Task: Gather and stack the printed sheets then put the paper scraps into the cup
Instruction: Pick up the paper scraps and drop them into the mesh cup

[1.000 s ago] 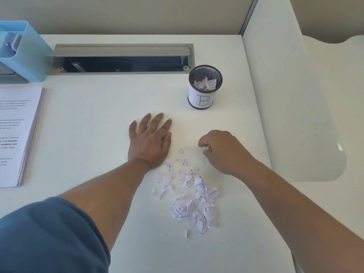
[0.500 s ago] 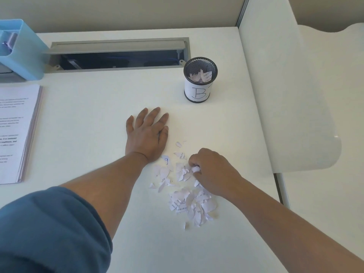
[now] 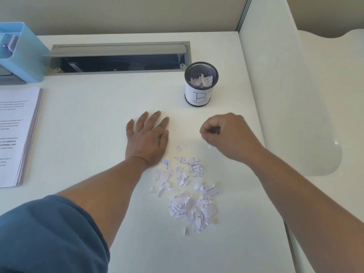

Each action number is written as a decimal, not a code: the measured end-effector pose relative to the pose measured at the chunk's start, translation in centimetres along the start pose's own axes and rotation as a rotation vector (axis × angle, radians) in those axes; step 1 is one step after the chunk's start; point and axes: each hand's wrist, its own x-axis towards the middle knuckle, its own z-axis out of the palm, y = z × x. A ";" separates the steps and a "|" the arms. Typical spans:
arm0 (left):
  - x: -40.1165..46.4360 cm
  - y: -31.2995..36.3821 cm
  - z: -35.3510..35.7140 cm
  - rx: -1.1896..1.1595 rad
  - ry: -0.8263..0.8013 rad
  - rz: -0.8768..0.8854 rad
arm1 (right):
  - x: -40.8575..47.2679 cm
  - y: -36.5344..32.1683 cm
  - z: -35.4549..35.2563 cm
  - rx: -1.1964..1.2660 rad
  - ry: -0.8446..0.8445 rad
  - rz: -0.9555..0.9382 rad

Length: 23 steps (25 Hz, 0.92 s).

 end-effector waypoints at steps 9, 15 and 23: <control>0.1 -0.3 0.0 -0.002 0.003 0.007 | 10.2 -3.1 -4.0 -0.053 0.378 -0.197; 0.0 -0.1 -0.2 0.007 -0.010 0.011 | 13.5 -2.9 -2.1 -0.310 0.308 -0.184; 0.0 -0.1 -0.3 0.002 -0.014 0.011 | 9.0 -3.2 -0.4 -0.316 0.356 -0.415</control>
